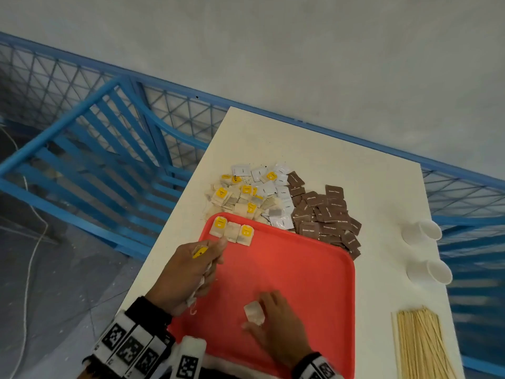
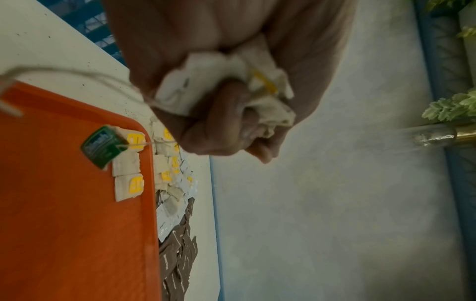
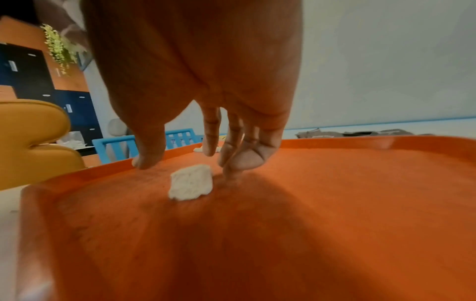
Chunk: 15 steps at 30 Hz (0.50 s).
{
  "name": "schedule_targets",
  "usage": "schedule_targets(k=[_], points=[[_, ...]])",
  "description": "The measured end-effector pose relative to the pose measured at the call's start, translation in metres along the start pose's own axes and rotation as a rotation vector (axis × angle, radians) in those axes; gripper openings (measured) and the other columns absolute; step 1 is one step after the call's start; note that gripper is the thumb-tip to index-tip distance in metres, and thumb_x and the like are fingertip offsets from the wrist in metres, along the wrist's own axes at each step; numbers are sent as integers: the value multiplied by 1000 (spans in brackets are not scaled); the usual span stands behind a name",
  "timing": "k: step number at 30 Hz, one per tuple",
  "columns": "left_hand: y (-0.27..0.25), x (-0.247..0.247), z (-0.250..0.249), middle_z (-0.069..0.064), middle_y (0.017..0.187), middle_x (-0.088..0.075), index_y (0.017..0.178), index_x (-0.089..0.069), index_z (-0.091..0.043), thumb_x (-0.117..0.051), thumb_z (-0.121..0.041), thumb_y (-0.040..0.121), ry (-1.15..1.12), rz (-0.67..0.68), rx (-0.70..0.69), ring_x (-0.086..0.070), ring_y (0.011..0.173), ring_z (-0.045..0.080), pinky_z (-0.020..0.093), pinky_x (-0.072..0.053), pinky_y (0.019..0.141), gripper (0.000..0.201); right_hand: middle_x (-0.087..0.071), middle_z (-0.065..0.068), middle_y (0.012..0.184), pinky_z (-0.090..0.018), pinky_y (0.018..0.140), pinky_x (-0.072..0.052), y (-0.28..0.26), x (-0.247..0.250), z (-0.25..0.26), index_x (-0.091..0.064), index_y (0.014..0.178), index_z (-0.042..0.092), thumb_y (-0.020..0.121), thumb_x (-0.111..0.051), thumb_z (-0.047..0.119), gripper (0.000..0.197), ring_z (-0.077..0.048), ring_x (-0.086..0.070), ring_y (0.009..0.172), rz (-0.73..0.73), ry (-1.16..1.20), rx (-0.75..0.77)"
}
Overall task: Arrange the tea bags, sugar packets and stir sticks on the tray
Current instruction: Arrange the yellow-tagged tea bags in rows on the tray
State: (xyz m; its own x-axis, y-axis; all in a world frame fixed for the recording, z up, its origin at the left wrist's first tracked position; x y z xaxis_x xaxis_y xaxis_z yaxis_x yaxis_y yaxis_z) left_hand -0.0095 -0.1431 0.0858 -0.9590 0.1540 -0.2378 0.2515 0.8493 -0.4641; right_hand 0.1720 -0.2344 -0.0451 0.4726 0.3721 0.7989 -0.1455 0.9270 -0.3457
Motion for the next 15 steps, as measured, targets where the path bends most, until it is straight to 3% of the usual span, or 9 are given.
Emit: schedule_targets(k=[1, 4, 8, 10, 12, 14, 15], points=[[-2, -3, 1, 3, 49, -24, 57, -45, -15, -63, -42, 89, 10, -1, 1, -17, 39, 12, 17, -15, 41, 46, -44, 7, 134, -32, 96, -45, 2, -3, 4, -46, 131, 28, 78, -55, 66, 66, -14, -46, 122, -7, -19, 4], [-9, -12, -2, 3, 47, -23, 55, -37, -15, -65, -44, 87, 40, -10, -14, -15, 40, 11, 21, -11, 44, 51, -43, -1, 135, -37, 95, -48, 5, -10, 14, -46, 129, 23, 88, -51, 37, 43, -25, -51, 122, -25, -88, 51], [-17, -16, 1, 5, 48, -31, 62, -49, -9, -68, -42, 89, 179, -9, -59, -23, 37, 13, 17, -21, 41, 47, -55, -1, 125, -33, 93, -45, 11, -2, 1, -56, 121, 20, 91, -44, 25, 33, -23, -56, 113, -12, 4, 4], [-20, -18, 9, 4, 48, -37, 66, -56, -4, -71, -44, 88, 291, 10, -67, -29, 38, 14, 18, -25, 40, 48, -66, 0, 110, -29, 89, -43, 13, 9, -6, -65, 109, 17, 85, -40, 31, 38, -23, -61, 102, 15, 141, -19], [-17, -21, 19, -2, 47, -42, 70, -61, -2, -72, -40, 88, 416, 10, -80, -35, 39, 11, 20, -30, 39, 43, -66, 6, 85, -28, 78, -43, 13, 28, -15, -69, 92, 15, 76, -40, 34, 38, -18, -61, 82, -1, 293, -51], [-13, -25, 26, -6, 50, -53, 71, -66, -8, -72, -45, 86, 586, 5, -143, -45, 43, 6, 22, -38, 45, 41, -60, 15, 67, -24, 66, -42, 10, 53, -15, -66, 82, 24, 77, -52, 22, 15, -5, -54, 65, -2, 380, -66], [-12, -30, 30, -7, 57, -61, 73, -69, -14, -70, -53, 81, 683, 19, -181, -52, 49, 5, 23, -42, 51, 41, -61, 18, 63, -22, 63, -41, 7, 66, -11, -64, 81, 28, 80, -59, 15, 14, 1, -53, 60, 10, 429, -53]])
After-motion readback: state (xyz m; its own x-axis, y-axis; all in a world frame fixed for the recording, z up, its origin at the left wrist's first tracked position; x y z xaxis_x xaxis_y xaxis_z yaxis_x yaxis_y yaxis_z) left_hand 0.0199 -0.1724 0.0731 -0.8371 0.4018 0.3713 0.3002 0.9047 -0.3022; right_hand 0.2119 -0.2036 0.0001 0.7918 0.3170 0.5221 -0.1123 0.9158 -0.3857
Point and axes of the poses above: each hand's wrist, its own y-axis towards the middle knuckle, its own x-axis out of the back of the hand, z = x × y, the point moved 8 cm from there along y, towards the middle knuckle
